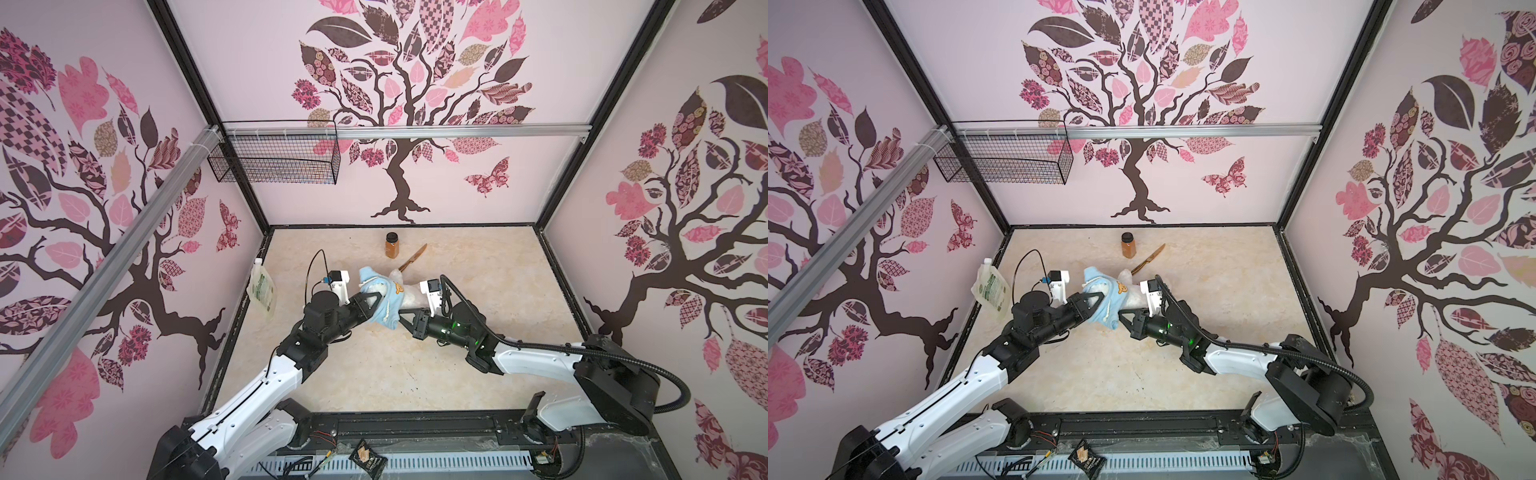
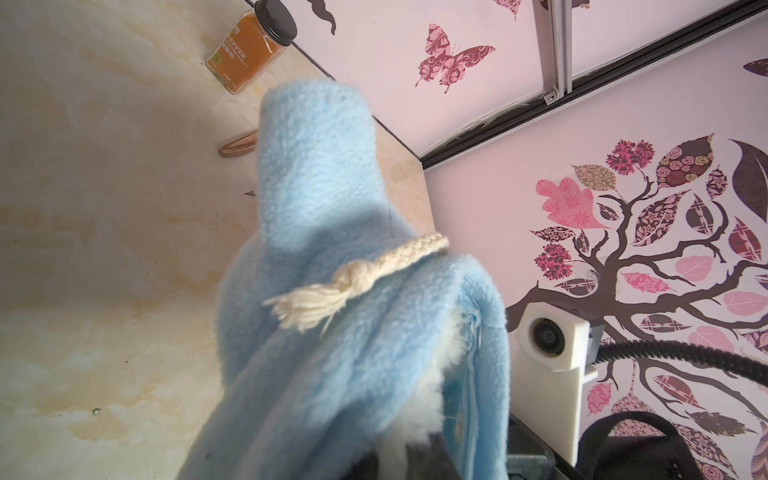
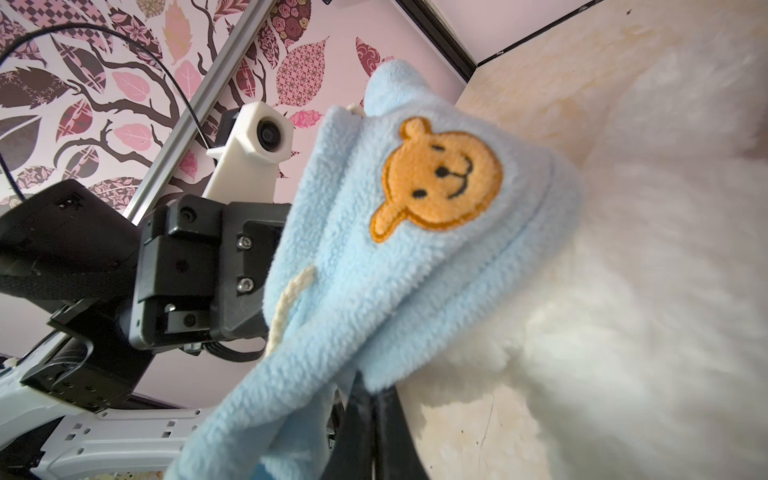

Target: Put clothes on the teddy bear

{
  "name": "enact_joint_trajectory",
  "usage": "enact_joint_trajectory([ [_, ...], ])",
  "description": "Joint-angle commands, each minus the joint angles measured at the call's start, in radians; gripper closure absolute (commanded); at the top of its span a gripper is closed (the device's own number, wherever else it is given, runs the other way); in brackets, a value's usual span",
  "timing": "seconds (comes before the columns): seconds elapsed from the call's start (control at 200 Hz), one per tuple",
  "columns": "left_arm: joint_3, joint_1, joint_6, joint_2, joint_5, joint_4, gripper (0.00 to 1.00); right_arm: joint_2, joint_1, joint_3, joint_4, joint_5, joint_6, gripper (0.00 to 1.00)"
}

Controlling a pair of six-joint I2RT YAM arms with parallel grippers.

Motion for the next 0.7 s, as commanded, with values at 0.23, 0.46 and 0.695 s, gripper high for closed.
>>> enact_joint_trajectory([
  [0.23, -0.014, 0.120, -0.097, -0.048, -0.044, 0.075, 1.00, -0.053, -0.003, -0.091, -0.207, 0.085, -0.062, 1.00],
  [0.46, -0.005, 0.130, -0.118, -0.077, -0.029, 0.071, 1.00, -0.048, -0.035, -0.097, -0.337, 0.202, -0.106, 1.00],
  [0.695, 0.036, 0.187, -0.177, -0.084, 0.164, 0.033, 1.00, -0.092, -0.148, -0.153, -0.419, 0.345, -0.196, 1.00],
])
